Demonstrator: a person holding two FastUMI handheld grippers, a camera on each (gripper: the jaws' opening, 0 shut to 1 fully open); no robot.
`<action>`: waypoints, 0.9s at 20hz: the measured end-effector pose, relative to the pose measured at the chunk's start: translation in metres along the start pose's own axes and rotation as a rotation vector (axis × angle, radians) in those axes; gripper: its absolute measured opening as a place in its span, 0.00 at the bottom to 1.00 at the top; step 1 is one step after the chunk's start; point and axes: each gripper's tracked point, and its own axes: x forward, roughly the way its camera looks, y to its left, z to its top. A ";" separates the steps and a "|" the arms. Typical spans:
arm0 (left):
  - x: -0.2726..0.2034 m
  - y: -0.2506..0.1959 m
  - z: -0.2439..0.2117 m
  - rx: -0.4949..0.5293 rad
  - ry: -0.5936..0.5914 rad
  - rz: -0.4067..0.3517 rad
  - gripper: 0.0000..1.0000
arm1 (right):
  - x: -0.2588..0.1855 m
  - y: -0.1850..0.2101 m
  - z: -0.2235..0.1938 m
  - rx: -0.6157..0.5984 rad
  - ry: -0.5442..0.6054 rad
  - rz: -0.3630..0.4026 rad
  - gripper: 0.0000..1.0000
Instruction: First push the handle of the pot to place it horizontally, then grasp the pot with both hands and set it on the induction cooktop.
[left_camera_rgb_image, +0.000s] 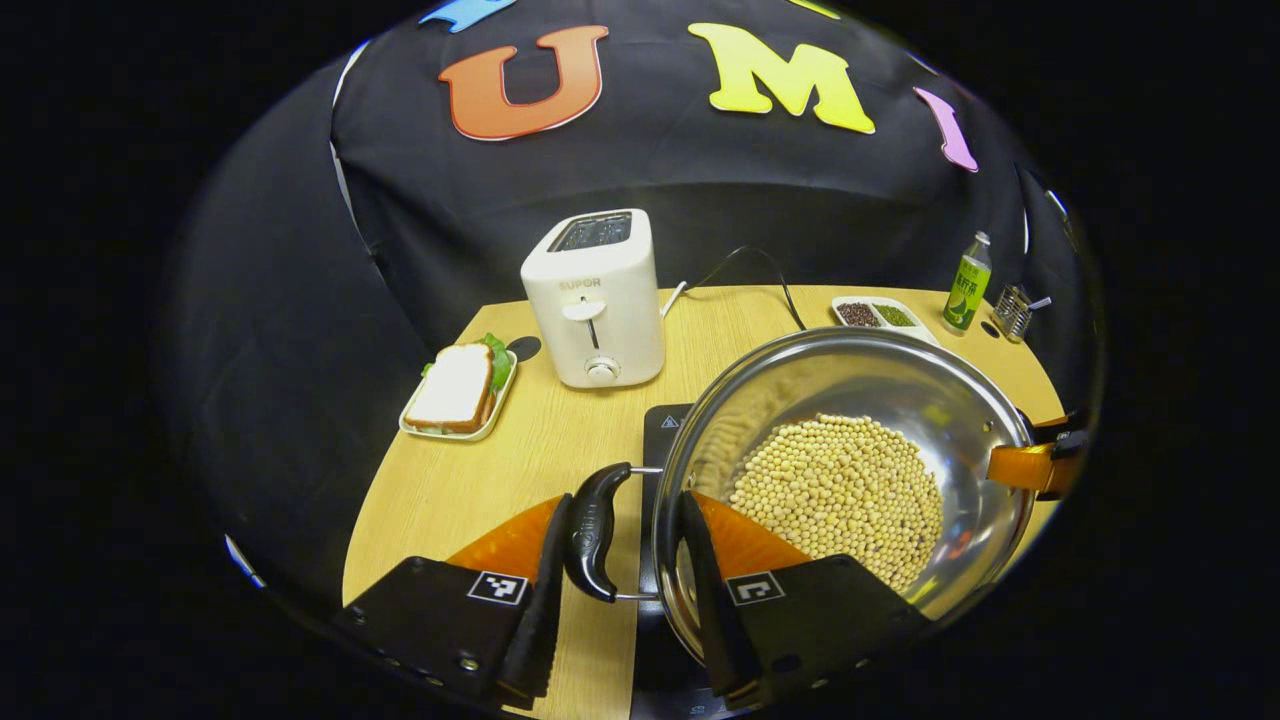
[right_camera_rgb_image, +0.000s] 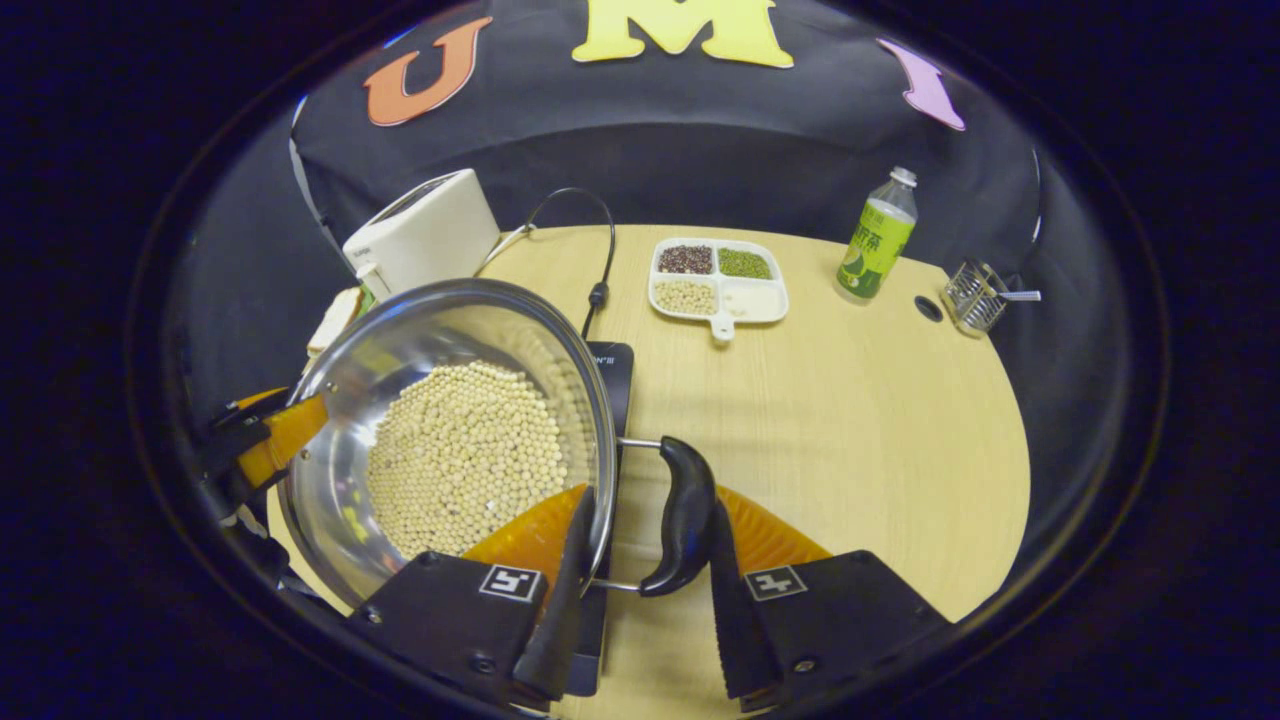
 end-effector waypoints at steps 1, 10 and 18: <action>-0.001 0.000 0.001 -0.002 -0.012 0.000 0.57 | 0.000 0.000 0.001 -0.001 -0.002 0.002 0.59; -0.017 0.009 0.010 0.004 -0.111 -0.002 0.64 | -0.009 -0.009 0.015 0.019 -0.092 0.073 0.73; -0.052 0.003 0.042 0.046 -0.245 0.049 0.97 | -0.045 -0.013 0.044 -0.137 -0.257 0.064 0.81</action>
